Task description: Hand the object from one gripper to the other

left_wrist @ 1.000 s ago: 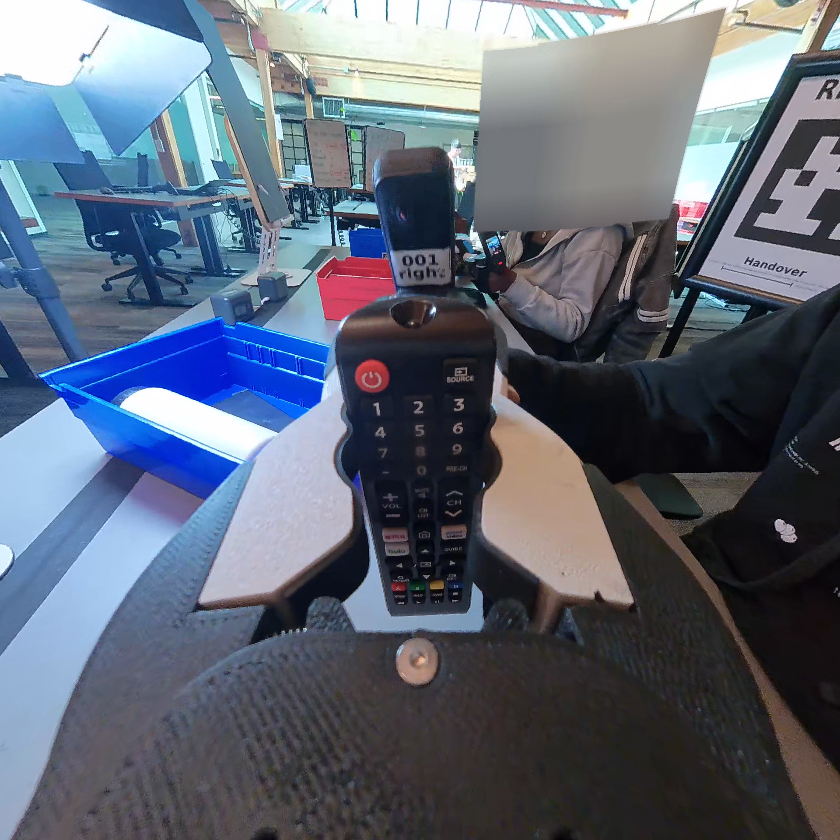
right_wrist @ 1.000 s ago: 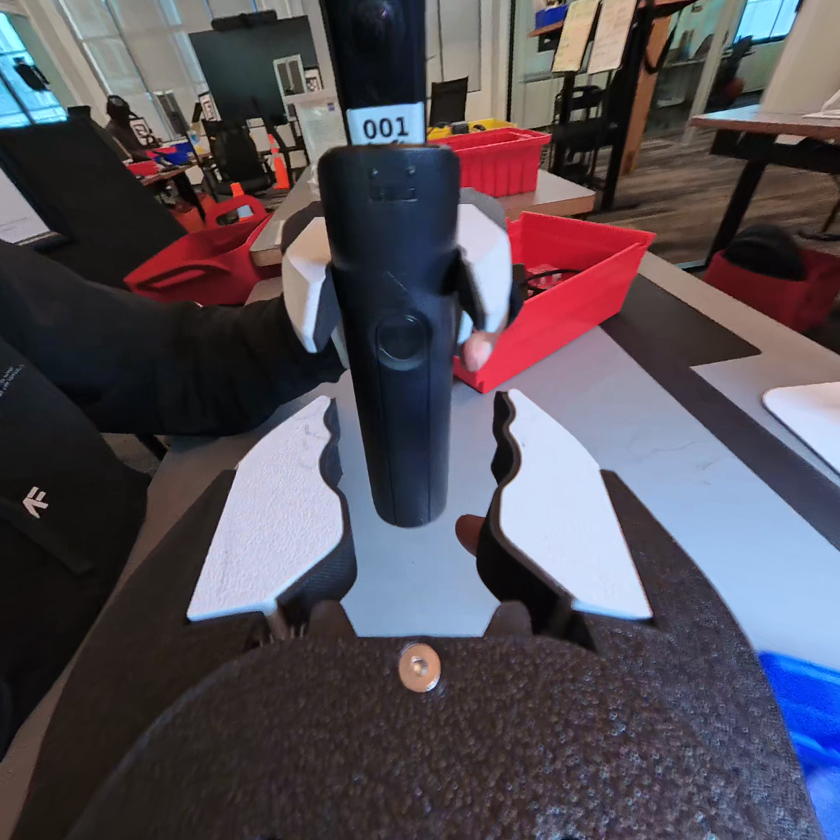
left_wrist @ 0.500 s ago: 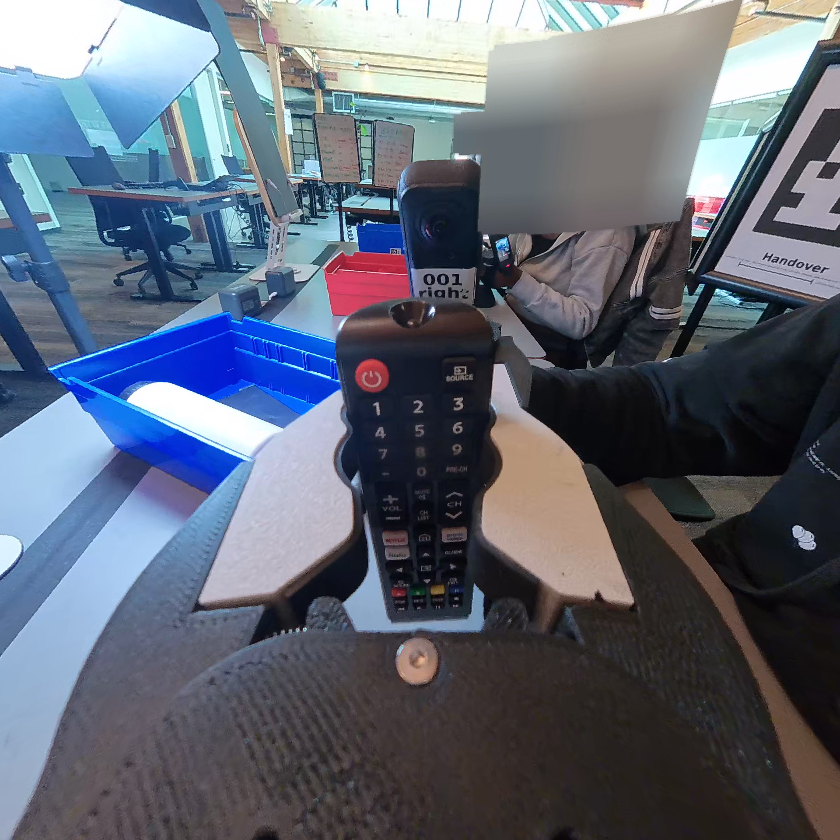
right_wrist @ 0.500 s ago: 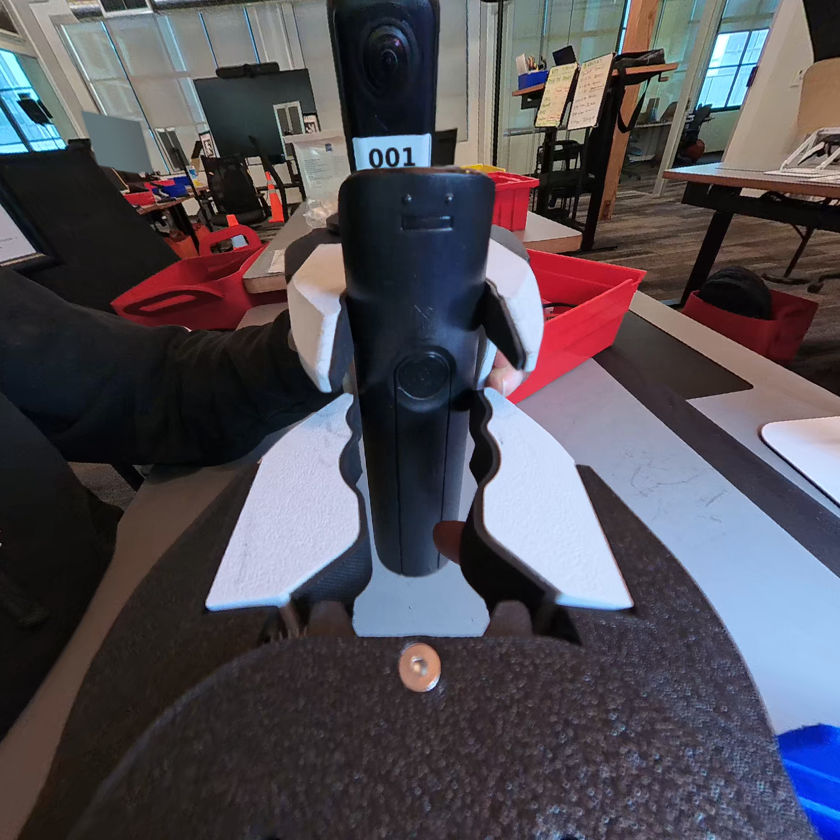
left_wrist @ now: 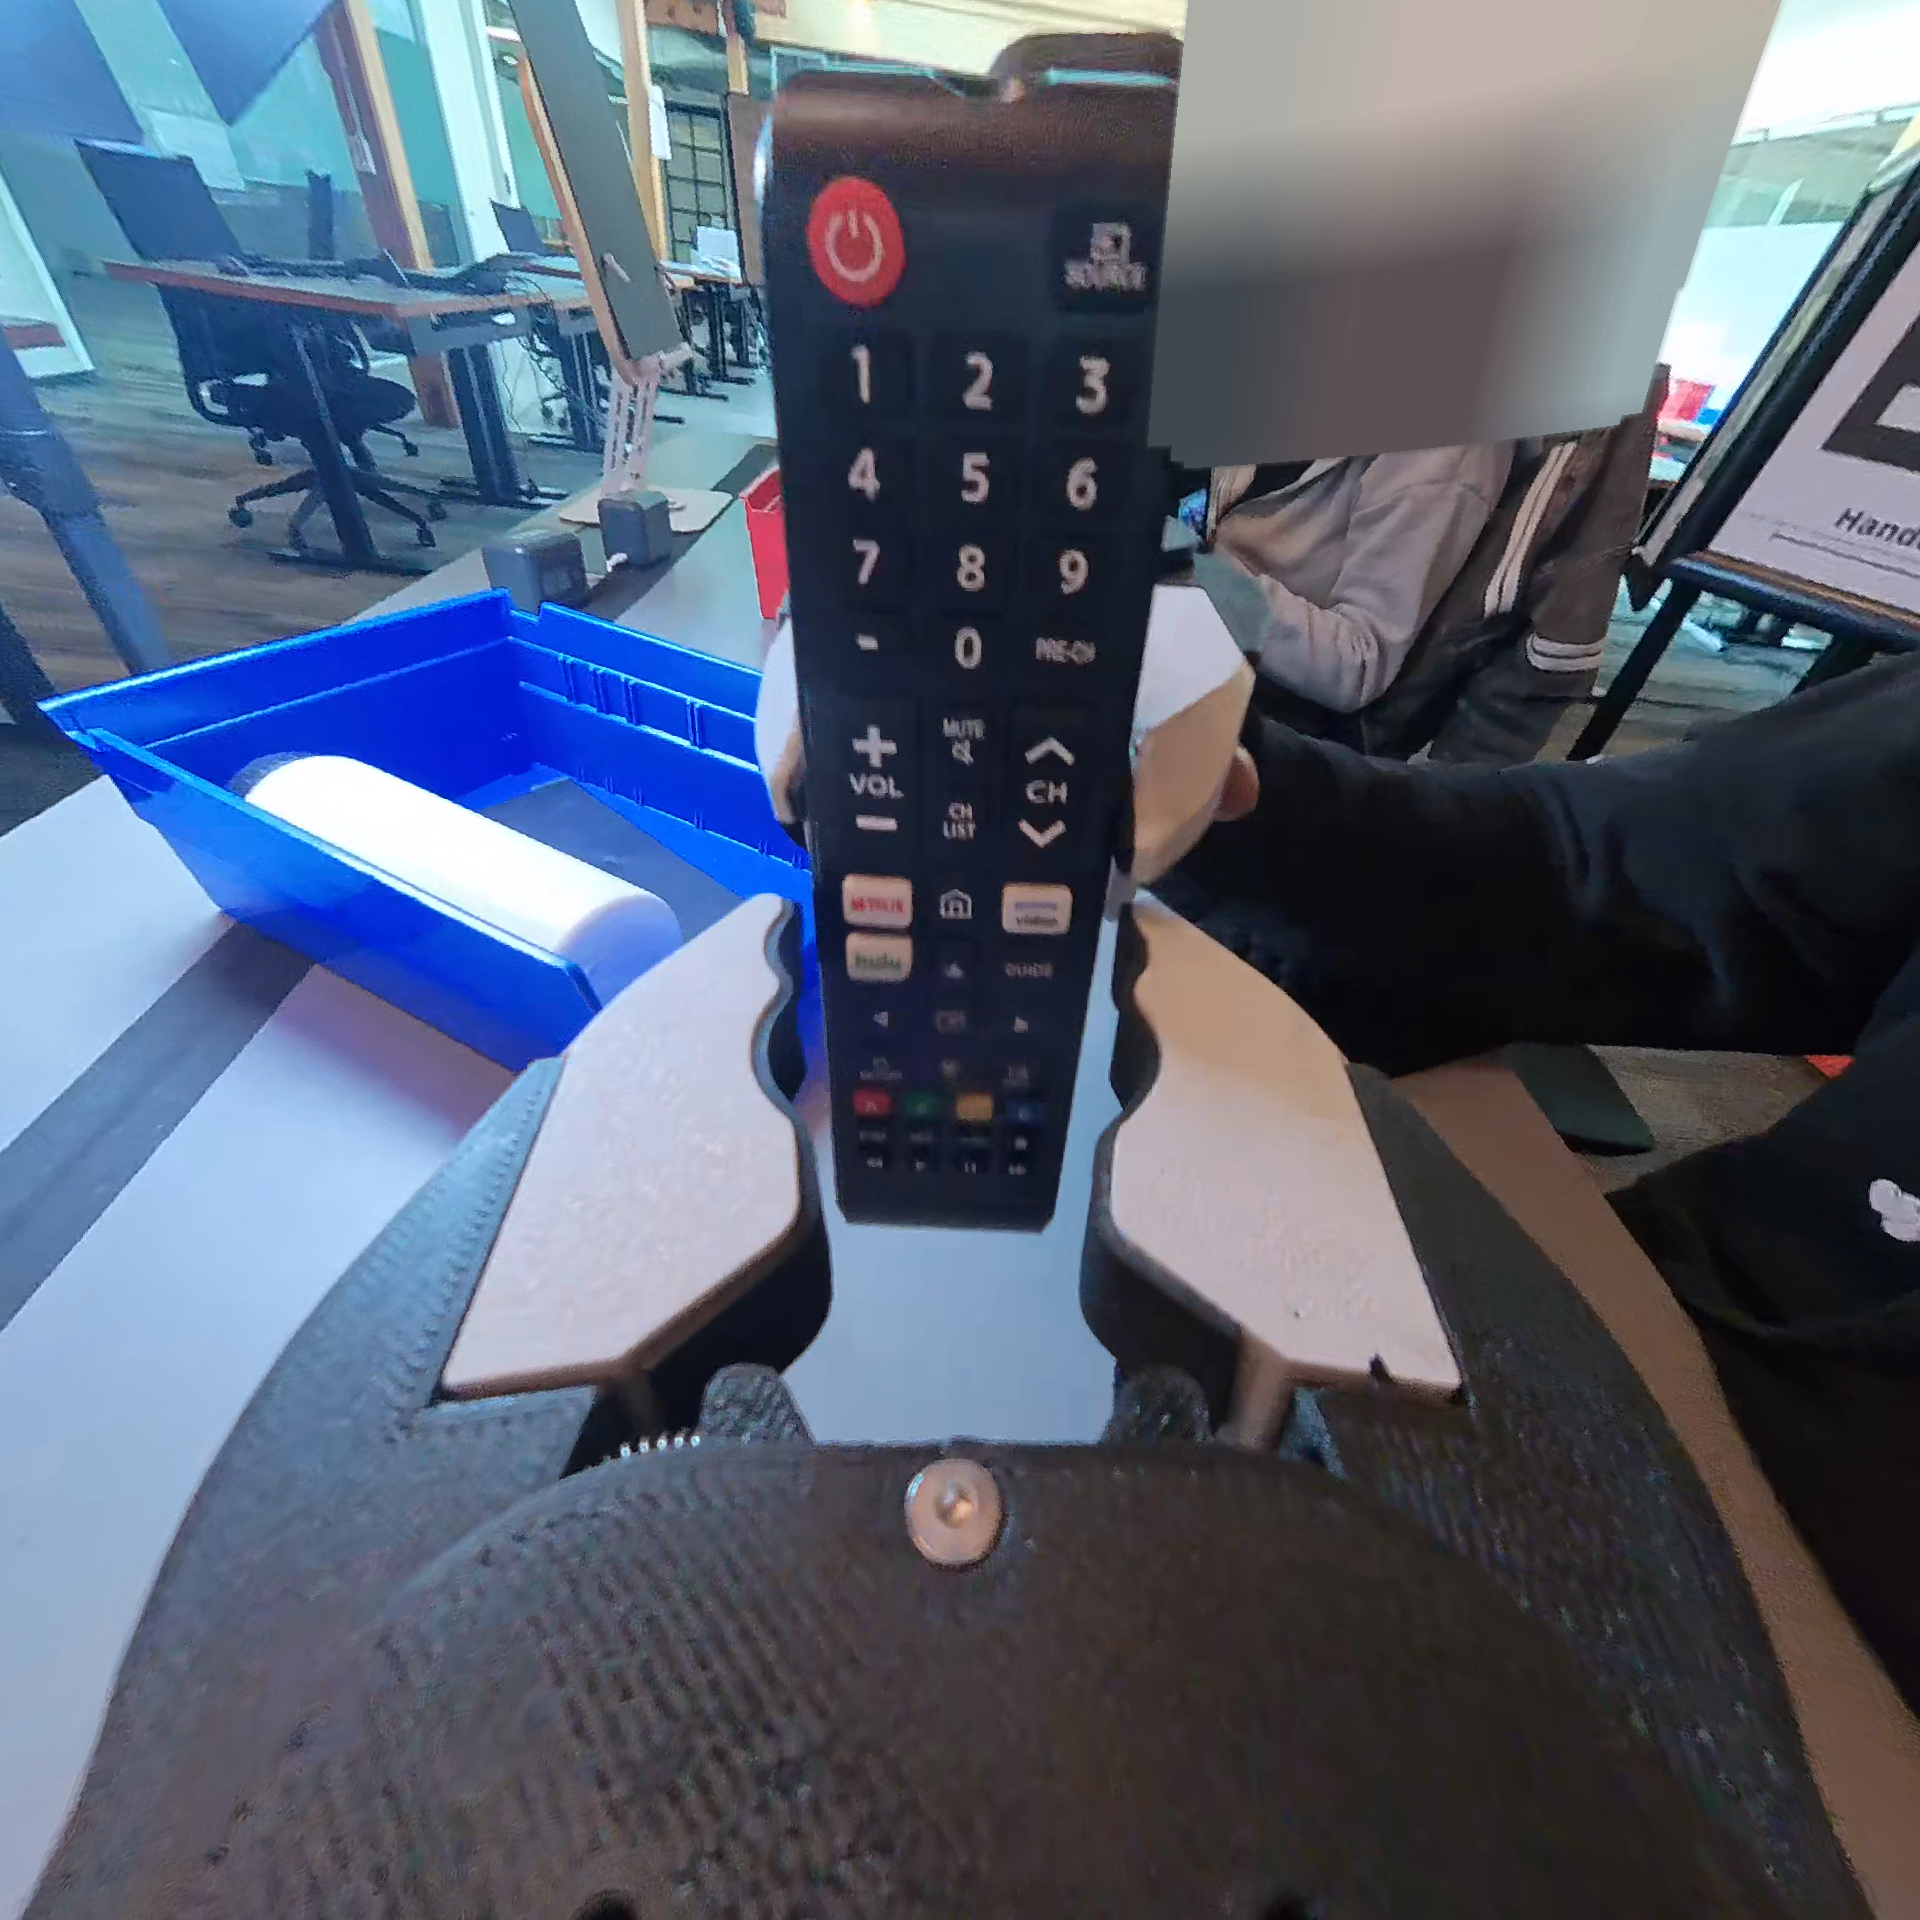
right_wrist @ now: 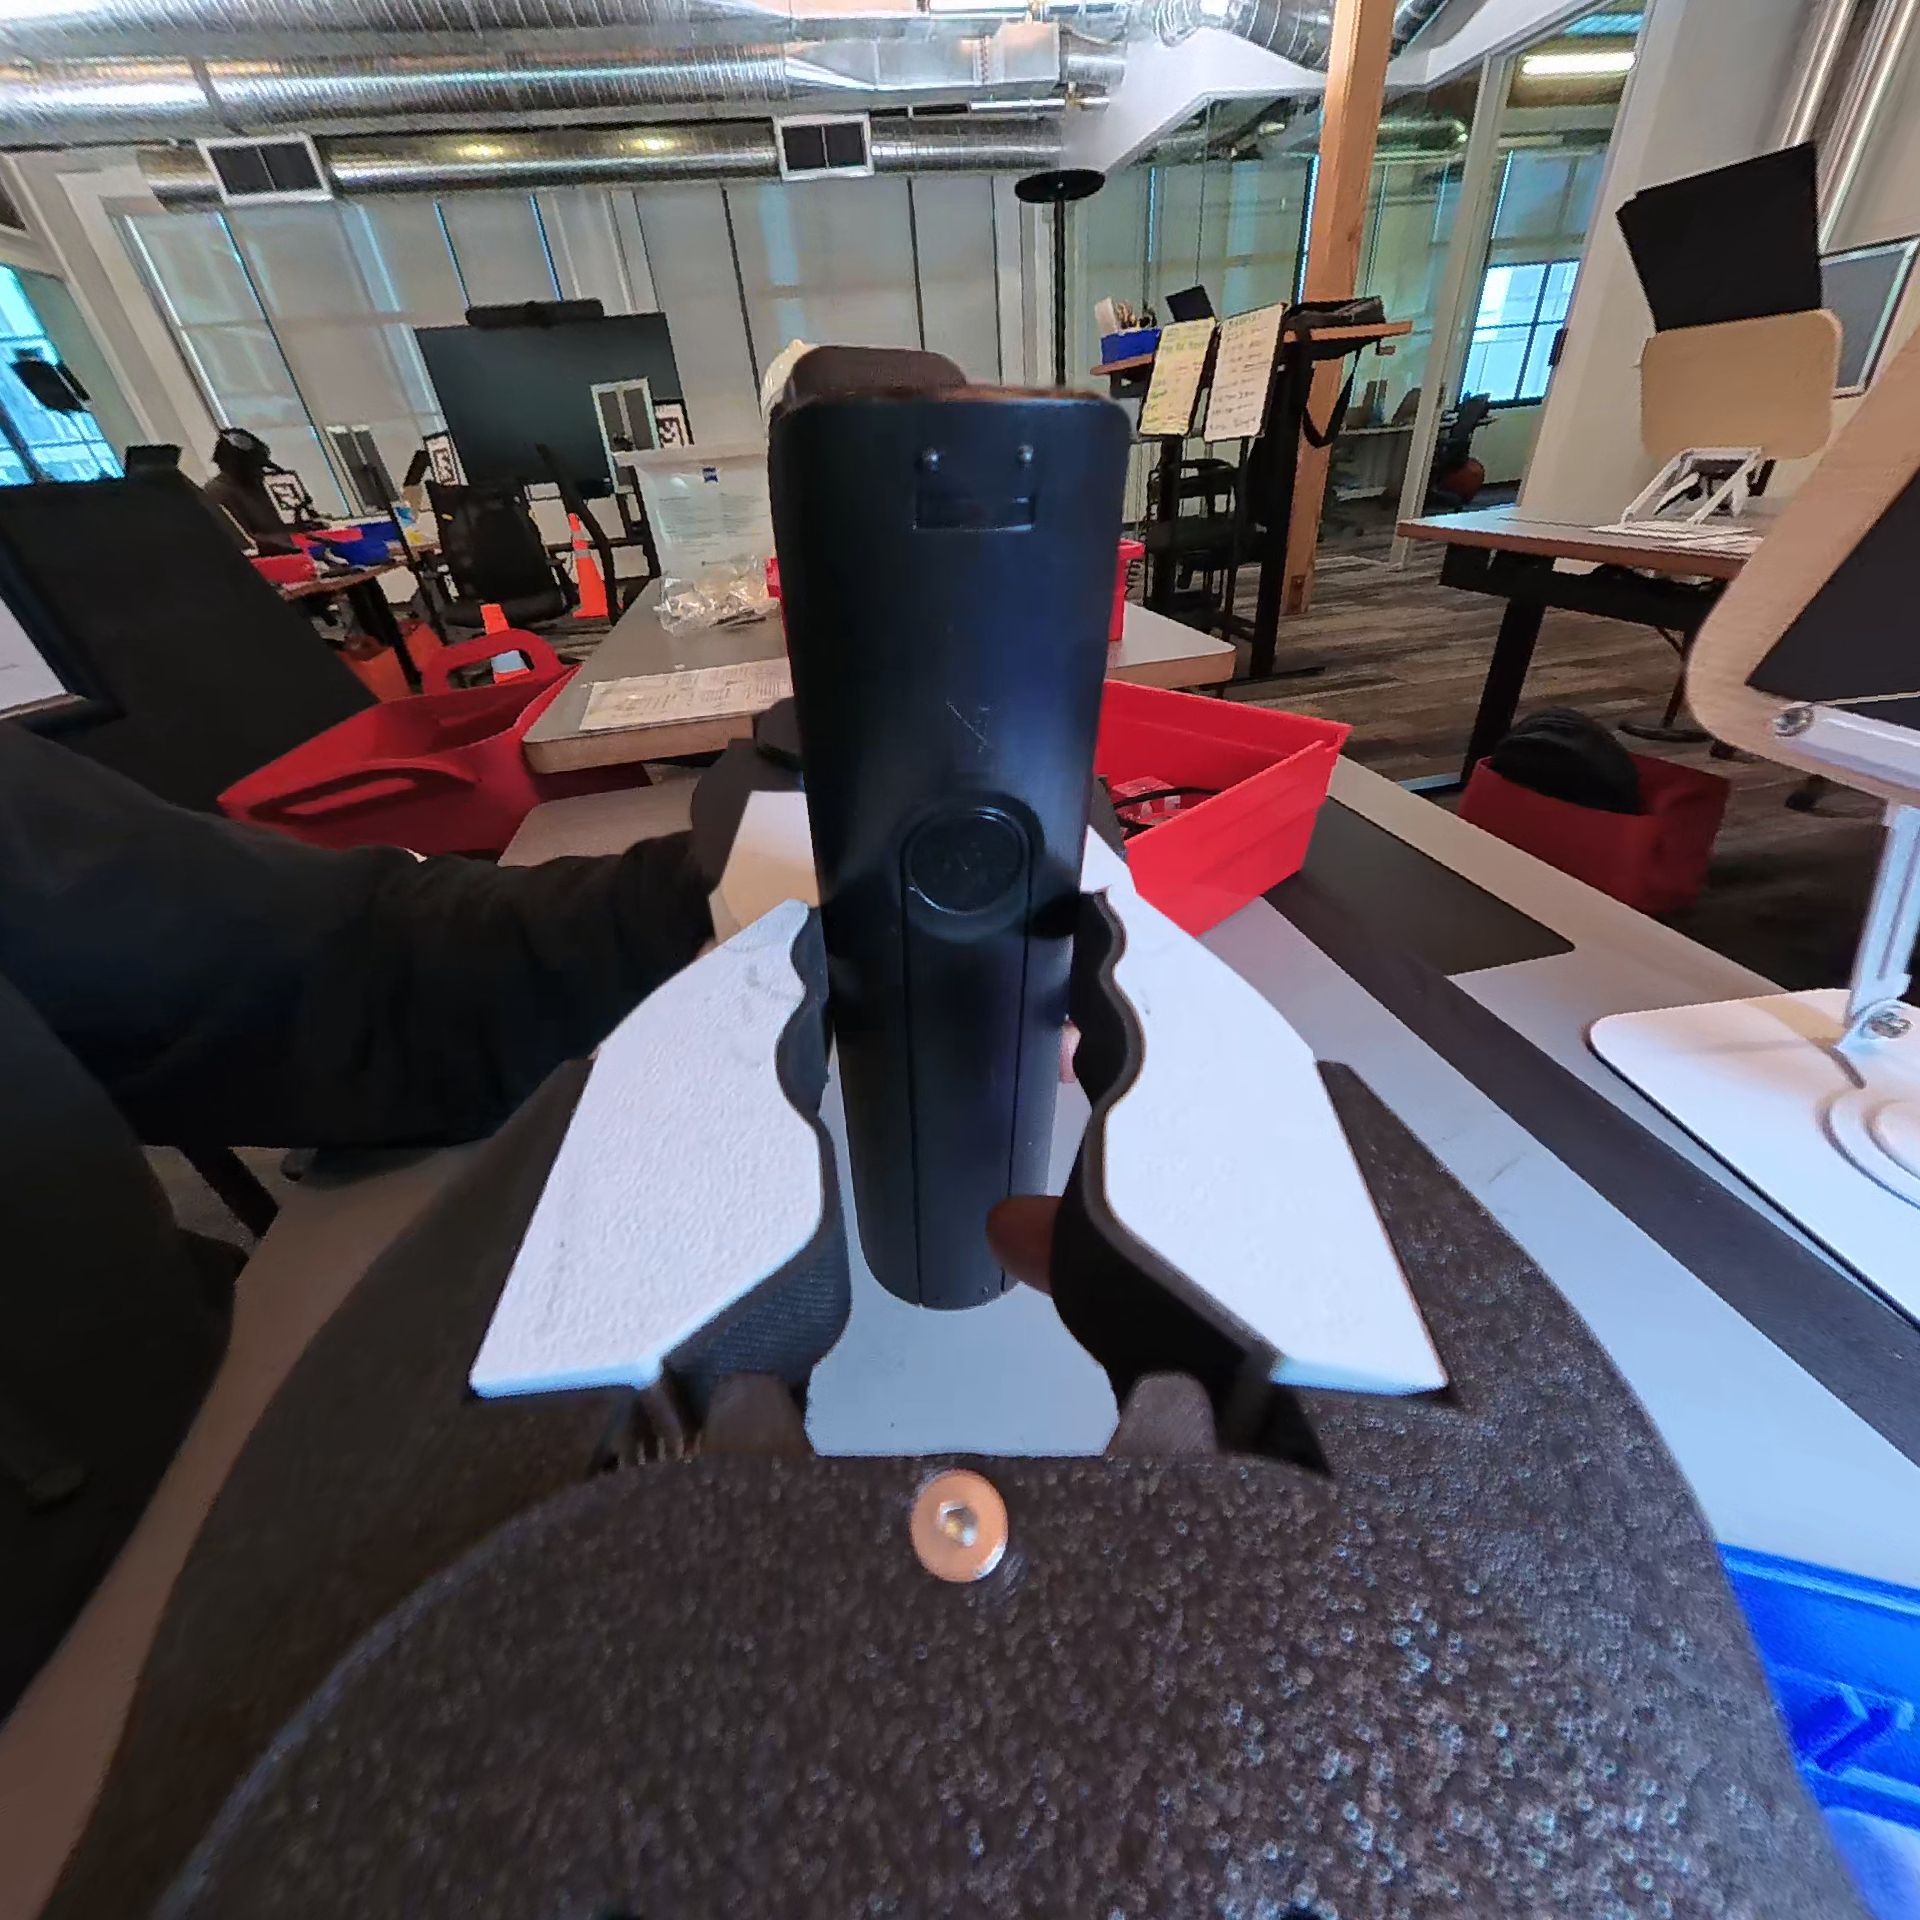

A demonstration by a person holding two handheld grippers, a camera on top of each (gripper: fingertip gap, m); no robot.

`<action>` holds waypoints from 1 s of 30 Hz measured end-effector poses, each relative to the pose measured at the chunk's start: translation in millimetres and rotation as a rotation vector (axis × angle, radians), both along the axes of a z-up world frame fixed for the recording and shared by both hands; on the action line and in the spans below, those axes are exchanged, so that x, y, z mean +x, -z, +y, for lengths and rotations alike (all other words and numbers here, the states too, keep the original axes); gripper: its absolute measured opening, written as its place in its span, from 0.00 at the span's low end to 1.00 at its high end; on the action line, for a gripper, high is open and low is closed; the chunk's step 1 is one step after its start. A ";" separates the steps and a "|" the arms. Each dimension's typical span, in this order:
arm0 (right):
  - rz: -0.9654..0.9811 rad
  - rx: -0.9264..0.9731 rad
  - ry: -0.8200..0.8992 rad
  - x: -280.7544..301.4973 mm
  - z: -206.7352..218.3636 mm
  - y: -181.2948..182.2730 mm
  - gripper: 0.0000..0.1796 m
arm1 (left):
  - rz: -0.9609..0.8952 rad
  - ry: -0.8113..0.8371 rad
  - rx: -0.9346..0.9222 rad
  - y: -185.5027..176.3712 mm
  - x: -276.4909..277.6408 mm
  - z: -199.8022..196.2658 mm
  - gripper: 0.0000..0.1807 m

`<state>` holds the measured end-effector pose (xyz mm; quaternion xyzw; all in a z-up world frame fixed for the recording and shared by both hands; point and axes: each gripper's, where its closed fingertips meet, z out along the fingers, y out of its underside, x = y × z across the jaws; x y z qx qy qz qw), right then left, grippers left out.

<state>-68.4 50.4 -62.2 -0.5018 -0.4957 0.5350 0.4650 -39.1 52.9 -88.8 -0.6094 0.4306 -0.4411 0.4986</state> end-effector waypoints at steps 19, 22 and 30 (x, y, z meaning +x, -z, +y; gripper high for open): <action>-0.114 -0.015 -0.022 17.9 11.1 17.3 0.33 | -0.126 -0.048 0.047 -22.6 -14.2 6.3 0.28; -0.145 -0.011 -0.066 2.1 -1.3 27.4 0.32 | -0.131 -0.030 0.040 -20.7 -9.4 4.1 0.29; -0.110 -0.004 -0.060 -7.9 -6.2 27.2 0.26 | -0.143 -0.001 0.028 -22.6 -4.6 -1.5 0.29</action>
